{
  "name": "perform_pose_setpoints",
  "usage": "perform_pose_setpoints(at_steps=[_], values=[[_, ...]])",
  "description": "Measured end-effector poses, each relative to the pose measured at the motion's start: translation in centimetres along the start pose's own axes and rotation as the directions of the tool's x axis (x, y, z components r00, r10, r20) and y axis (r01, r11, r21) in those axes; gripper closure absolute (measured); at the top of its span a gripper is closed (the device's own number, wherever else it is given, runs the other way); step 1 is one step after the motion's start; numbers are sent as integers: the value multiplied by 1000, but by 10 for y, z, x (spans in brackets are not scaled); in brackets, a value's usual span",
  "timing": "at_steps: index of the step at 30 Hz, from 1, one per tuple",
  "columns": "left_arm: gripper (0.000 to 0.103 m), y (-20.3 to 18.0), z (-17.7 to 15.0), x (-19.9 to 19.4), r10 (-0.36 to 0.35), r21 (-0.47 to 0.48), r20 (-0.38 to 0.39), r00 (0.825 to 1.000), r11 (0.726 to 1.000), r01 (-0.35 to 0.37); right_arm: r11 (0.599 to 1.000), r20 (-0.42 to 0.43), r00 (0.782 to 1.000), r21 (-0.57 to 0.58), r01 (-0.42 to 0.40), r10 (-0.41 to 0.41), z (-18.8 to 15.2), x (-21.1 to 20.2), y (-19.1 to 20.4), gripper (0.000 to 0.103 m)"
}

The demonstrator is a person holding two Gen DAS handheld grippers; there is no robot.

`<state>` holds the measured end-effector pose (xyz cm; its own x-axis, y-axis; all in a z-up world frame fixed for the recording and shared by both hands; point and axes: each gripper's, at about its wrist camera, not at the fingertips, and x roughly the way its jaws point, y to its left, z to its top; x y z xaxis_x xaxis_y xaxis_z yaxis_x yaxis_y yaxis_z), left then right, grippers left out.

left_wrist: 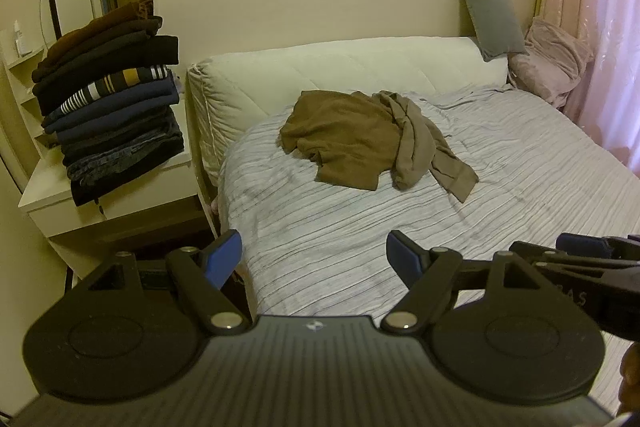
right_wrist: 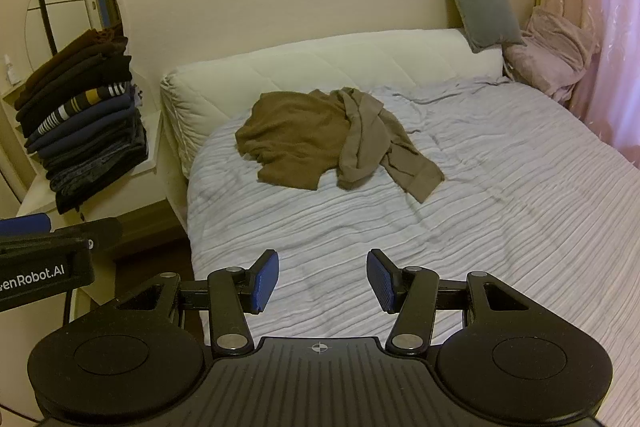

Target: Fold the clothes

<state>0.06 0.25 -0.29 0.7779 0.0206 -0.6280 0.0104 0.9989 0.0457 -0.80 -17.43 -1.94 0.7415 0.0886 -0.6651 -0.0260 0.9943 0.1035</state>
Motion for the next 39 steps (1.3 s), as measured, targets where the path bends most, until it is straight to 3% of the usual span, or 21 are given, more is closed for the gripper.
perform_pose_setpoints(at_steps=[18, 39], values=[[26, 8, -16, 5, -7, -16, 1, 1000, 1000, 7, 1000, 7, 1000, -16, 16, -16, 5, -2, 11, 50], [26, 17, -9, 2, -19, -20, 0, 1000, 1000, 19, 1000, 23, 1000, -10, 21, -21, 5, -1, 13, 50]])
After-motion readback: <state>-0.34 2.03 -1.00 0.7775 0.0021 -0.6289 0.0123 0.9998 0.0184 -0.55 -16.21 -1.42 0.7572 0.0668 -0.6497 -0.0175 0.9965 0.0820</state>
